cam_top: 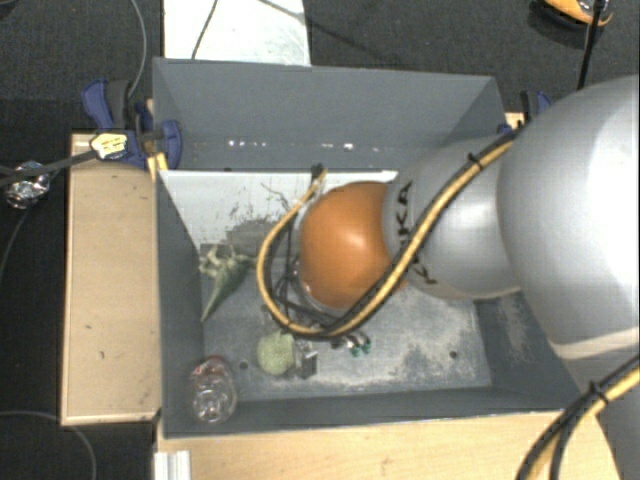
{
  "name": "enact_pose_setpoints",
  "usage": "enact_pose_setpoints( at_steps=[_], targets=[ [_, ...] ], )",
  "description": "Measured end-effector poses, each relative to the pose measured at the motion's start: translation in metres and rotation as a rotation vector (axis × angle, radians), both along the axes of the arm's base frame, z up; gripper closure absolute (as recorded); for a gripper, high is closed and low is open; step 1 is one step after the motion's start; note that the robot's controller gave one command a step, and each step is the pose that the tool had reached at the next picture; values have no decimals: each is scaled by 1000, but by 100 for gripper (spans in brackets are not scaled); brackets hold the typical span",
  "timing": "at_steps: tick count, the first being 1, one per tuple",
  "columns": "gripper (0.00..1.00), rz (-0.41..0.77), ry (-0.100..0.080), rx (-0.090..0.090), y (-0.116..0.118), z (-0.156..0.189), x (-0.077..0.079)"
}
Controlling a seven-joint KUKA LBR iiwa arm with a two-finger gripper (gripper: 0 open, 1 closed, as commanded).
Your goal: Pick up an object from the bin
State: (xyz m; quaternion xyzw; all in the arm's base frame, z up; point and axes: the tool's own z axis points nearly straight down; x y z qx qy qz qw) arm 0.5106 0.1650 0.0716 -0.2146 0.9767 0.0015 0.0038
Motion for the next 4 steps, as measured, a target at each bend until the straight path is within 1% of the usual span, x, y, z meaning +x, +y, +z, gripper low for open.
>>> enact_pose_setpoints(
  at_steps=[1,3,4],
  targets=[
    [100,-1,0,0,0,0,0],
    [100,7,-4,2,4,-1,15],
    [100,16,-5,3,3,-1,17]
  ],
)
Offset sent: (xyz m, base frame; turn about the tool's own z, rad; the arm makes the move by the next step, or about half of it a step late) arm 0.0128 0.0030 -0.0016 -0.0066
